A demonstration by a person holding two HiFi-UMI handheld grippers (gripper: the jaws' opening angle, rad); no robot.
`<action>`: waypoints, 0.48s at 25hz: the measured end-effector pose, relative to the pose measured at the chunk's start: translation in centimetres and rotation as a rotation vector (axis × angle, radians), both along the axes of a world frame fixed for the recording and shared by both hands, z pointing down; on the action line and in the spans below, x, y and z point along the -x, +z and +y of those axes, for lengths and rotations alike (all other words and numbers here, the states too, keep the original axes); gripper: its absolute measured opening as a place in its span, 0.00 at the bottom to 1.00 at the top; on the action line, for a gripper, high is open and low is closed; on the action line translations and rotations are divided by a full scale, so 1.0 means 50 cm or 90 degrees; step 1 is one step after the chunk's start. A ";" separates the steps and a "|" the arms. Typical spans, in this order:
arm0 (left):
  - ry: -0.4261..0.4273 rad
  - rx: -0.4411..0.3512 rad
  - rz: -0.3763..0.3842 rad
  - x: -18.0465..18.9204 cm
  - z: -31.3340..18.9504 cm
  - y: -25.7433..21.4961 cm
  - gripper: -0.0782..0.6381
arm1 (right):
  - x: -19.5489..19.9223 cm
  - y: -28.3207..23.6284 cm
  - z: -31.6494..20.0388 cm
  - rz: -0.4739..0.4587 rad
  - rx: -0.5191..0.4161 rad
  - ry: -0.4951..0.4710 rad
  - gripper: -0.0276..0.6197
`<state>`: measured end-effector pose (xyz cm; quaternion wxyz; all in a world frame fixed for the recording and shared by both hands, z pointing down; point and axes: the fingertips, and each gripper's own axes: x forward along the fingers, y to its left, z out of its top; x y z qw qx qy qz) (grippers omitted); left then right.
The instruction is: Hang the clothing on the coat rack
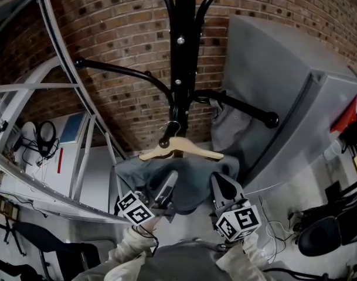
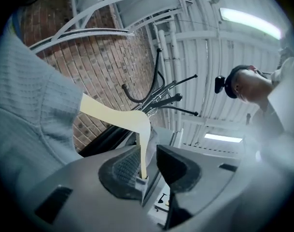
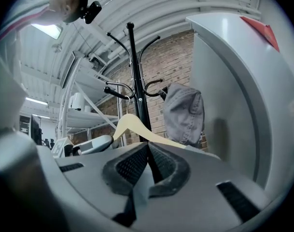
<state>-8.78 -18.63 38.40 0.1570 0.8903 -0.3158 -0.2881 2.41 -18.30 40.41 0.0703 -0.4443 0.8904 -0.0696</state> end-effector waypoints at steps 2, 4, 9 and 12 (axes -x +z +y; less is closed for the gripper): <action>-0.018 0.002 -0.020 0.009 0.011 0.006 0.25 | 0.014 0.003 0.002 0.001 0.002 -0.016 0.08; -0.040 0.006 -0.039 0.019 0.020 0.013 0.24 | 0.024 0.007 0.005 0.002 0.004 -0.027 0.08; -0.080 0.020 -0.079 0.034 0.037 0.035 0.22 | 0.041 0.018 0.007 0.001 0.010 -0.051 0.08; -0.092 0.025 -0.087 0.040 0.047 0.041 0.19 | 0.050 0.018 0.010 0.005 0.011 -0.063 0.08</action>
